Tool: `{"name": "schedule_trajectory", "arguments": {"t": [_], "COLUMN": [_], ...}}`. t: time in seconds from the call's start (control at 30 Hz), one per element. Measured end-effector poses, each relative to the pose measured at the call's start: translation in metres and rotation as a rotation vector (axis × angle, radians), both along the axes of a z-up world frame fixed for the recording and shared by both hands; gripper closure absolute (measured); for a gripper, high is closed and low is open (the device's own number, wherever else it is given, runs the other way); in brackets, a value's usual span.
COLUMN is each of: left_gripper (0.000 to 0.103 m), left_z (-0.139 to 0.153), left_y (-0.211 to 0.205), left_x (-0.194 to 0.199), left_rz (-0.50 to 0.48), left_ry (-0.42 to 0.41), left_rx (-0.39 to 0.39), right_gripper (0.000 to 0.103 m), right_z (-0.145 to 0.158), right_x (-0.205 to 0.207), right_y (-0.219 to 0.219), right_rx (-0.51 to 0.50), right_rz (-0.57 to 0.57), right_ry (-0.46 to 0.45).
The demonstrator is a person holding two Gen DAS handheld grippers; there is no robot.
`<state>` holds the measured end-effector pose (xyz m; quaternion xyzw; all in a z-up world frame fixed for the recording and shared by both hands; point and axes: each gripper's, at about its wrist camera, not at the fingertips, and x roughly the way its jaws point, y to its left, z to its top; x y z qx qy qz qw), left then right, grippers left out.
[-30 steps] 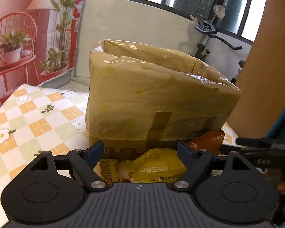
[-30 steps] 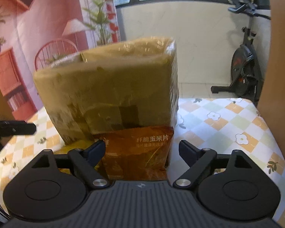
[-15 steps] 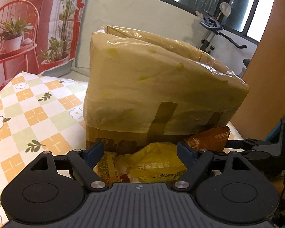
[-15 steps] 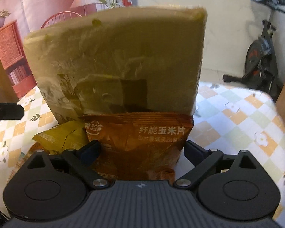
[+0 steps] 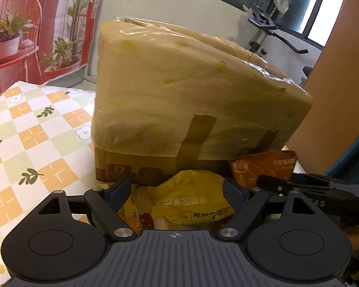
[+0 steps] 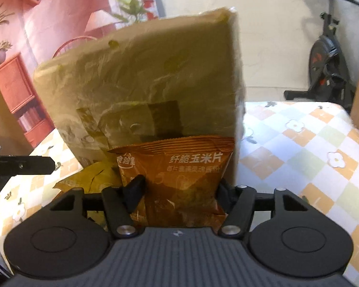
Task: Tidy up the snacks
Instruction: 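Grasp yellow bag with left tool while right tool grasps orange corn-chip bag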
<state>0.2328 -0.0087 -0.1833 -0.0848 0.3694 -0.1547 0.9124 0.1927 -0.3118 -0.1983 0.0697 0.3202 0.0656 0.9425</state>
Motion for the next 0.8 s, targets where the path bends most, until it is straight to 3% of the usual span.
{"name": "schedule_trajectory", "arguments": {"t": [0.3, 0.5, 0.67, 0.8], "left_gripper": [0.015, 0.014, 0.014, 0.011], "left_z": [-0.011, -0.020, -0.030, -0.038], "left_y": [-0.026, -0.037, -0.051, -0.056], "left_x": [0.023, 0.041, 0.049, 0.051], "left_rz": [-0.050, 0.009, 0.017, 0.015], "left_ry": [0.078, 0.148, 0.159, 0.169], "left_rx": [-0.024, -0.065, -0.001, 0.000], "right_gripper": [0.040, 0.040, 0.040, 0.040], "right_z": [0.021, 0.022, 0.018, 0.016], "right_x": [-0.026, -0.033, -0.037, -0.038], "right_y": [-0.014, -0.020, -0.022, -0.023], "right_rx": [0.016, 0.013, 0.026, 0.033], "right_rz": [-0.088, -0.108, -0.118, -0.118], "right_ry": [-0.090, -0.100, -0.094, -0.090]}}
